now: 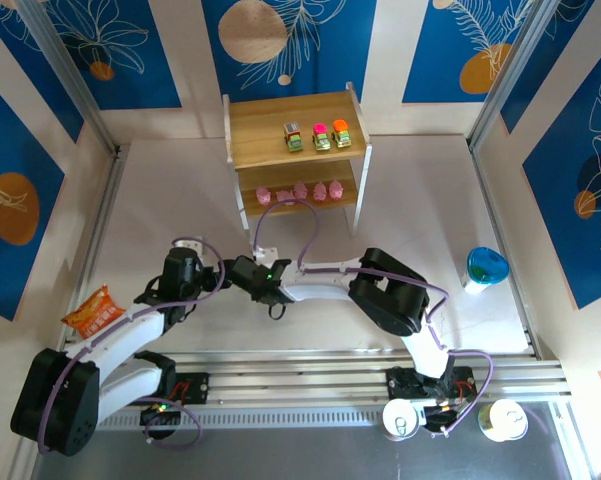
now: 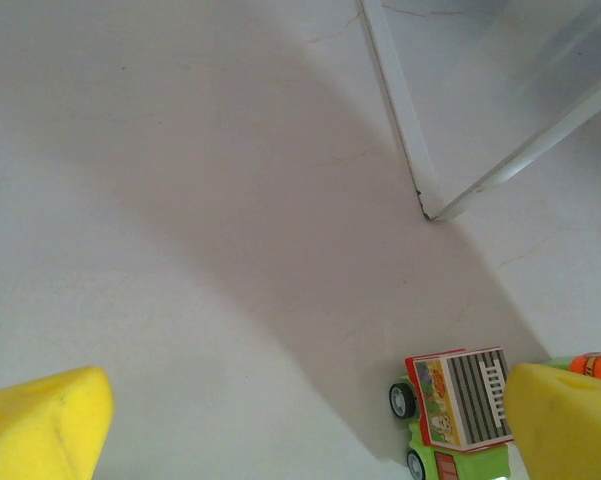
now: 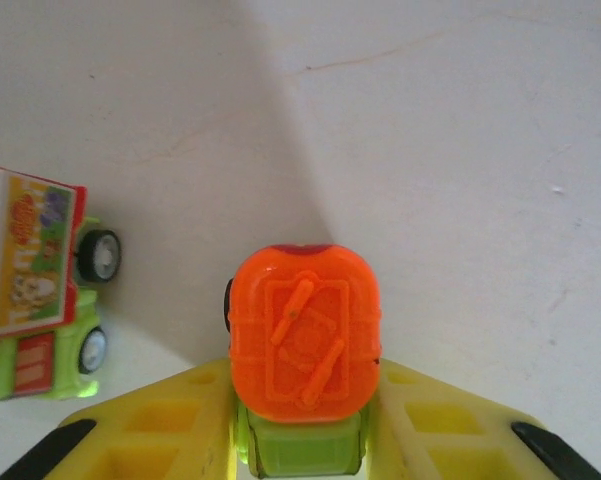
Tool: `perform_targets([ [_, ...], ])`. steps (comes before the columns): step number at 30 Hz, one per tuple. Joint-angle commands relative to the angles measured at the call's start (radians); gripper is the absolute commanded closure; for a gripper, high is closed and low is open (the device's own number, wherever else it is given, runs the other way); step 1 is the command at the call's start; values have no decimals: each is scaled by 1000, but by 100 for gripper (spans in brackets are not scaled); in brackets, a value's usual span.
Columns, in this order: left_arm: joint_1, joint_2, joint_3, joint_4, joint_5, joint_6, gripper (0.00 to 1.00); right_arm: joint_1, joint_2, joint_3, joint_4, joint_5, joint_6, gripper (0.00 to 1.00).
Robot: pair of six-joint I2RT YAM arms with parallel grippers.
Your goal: Place and organize the plastic toys onto the shelf
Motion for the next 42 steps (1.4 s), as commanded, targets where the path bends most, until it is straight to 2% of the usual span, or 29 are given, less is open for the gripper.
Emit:
perform_targets([
  [1,12,11,-6,31,27,8,0,5,-91,-28,-33,65,-35,68],
  [13,-5,-2,-8,54,60,43,0,17,-259,55,-187,78,-142,68],
  [32,-250,-23,51,-4,-187,173,0,-25,-314,408,-416,48,-314,69],
  [37,-298,-18,66,-15,-253,203,0,-46,-307,502,-426,44,-366,69],
  [42,-315,-16,69,-15,-274,215,0,-70,-270,640,-454,53,-435,70],
])
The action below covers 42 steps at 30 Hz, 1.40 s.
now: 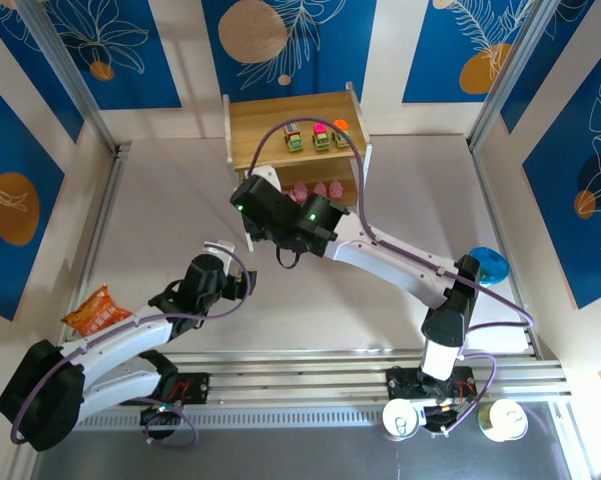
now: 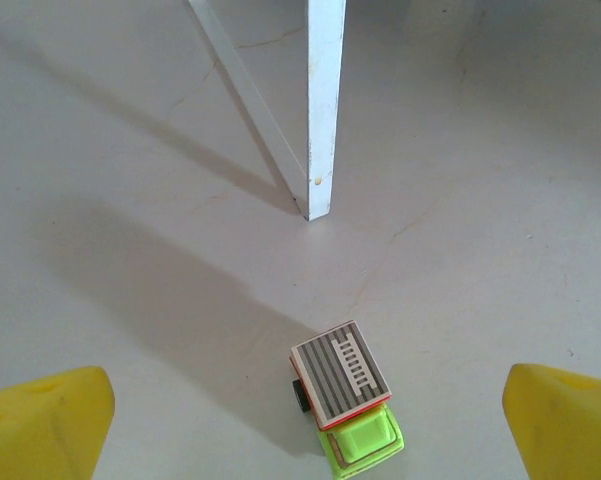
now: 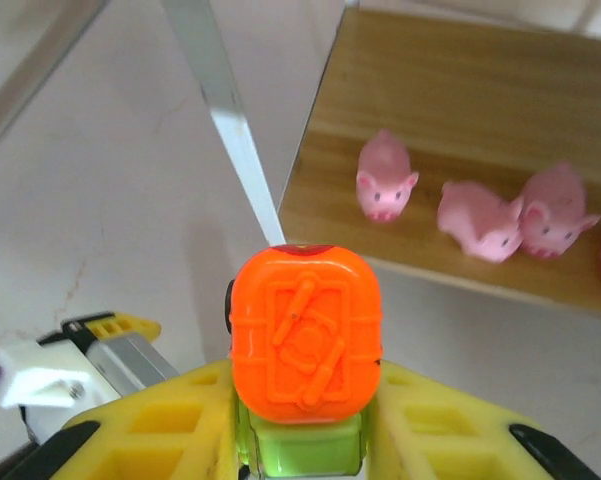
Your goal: Place and organize the plastic toys onto the shelf
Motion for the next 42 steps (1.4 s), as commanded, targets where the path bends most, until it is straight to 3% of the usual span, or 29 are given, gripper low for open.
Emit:
perform_targets([
  [1,-15,-2,32,-13,-49,29,0,-20,15,106,-29,6,-75,70],
  [19,-15,7,36,-15,-52,32,0,-141,264,619,-179,-19,-226,70],
  [42,-16,10,37,-11,-47,30,0,-227,361,717,-223,-62,-264,70],
])
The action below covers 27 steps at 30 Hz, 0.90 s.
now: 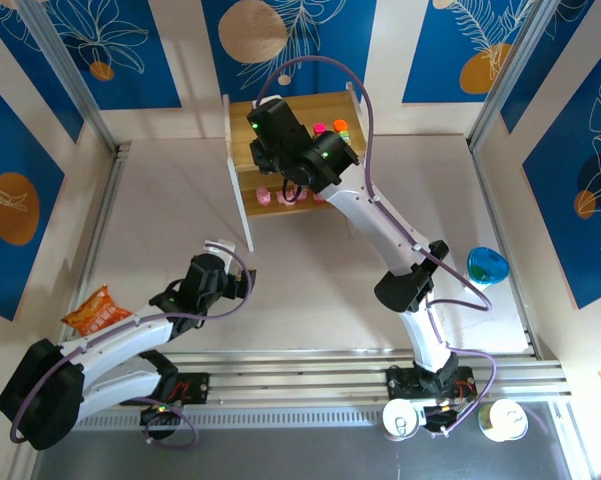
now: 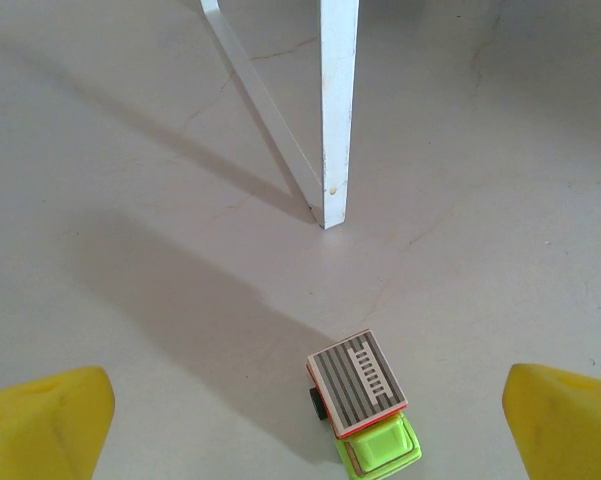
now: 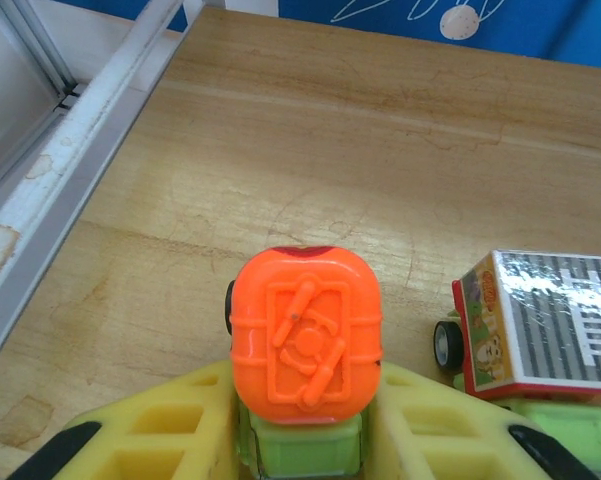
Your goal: Place and organize the plastic toys onto the shelf
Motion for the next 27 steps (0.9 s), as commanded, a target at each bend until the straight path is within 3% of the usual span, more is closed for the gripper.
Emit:
perform_targets([
  [1,-10,5,27,-7,-13,13,0,-5,18,27,-21,-13,-15,70],
  [27,-8,-9,23,-15,-31,3,0,14,-17,21,7,40,-56,55],
])
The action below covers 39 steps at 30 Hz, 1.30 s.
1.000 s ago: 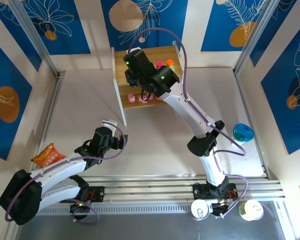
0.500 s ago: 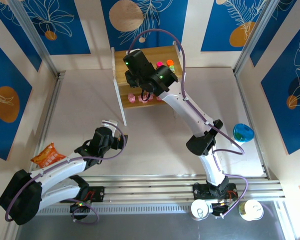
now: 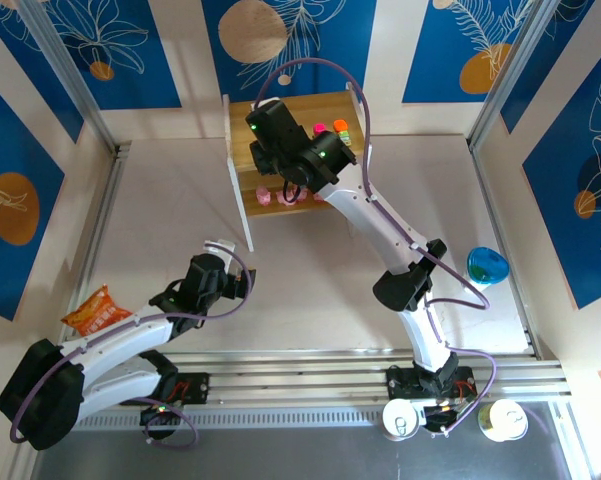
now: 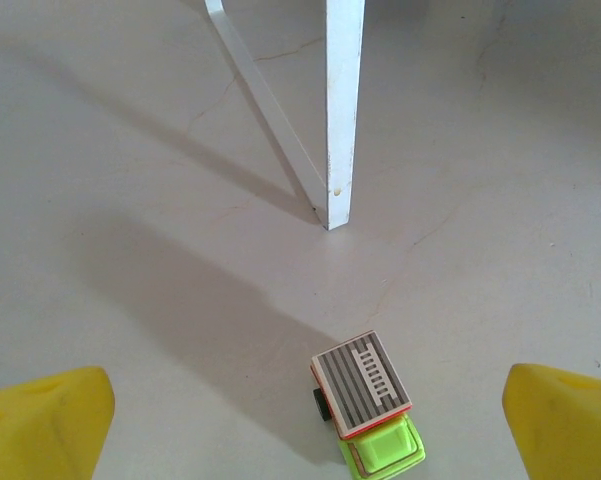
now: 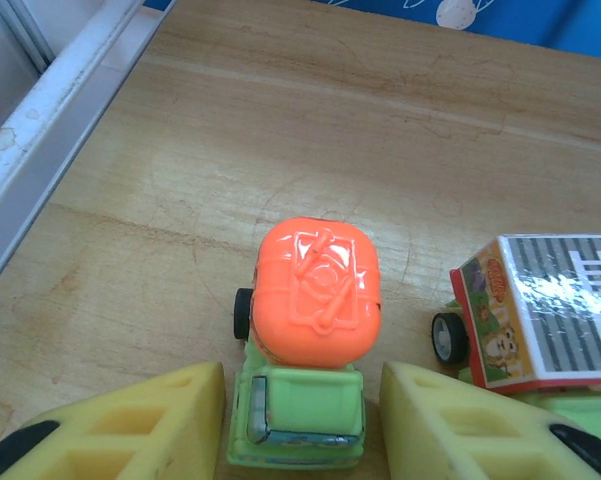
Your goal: Place and organize the plastic toys onto the shelf
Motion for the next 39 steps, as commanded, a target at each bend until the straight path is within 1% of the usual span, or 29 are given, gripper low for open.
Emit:
perform_targets([
  [1,-8,-9,22,-14,-23,4,0,15,-35,21,23,33,-32,55],
  [8,-9,-4,28,-19,-32,-4,0,38,-90,8,38,66,-52,54],
  [16,-7,-1,37,-47,-56,-21,0,75,-173,-79,66,105,-52,54],
  [19,-7,-2,40,-52,-62,-25,0,99,-257,-197,111,122,-42,54],
  [23,-10,-15,34,-60,-81,-29,0,135,-391,-428,204,140,-18,53],
  [26,-10,-20,35,-70,-88,-34,2,148,-482,-586,236,147,18,53],
  [29,-10,-27,34,-76,-82,-36,2,153,-563,-739,261,149,63,54],
  [31,-9,-33,31,-73,-75,-37,0,156,-604,-824,264,140,98,53],
  [35,-12,-41,23,-60,-58,-36,0,176,-659,-965,280,127,161,54],
  [39,-13,-26,29,-77,-84,-52,0,184,-692,-1068,288,121,217,54],
])
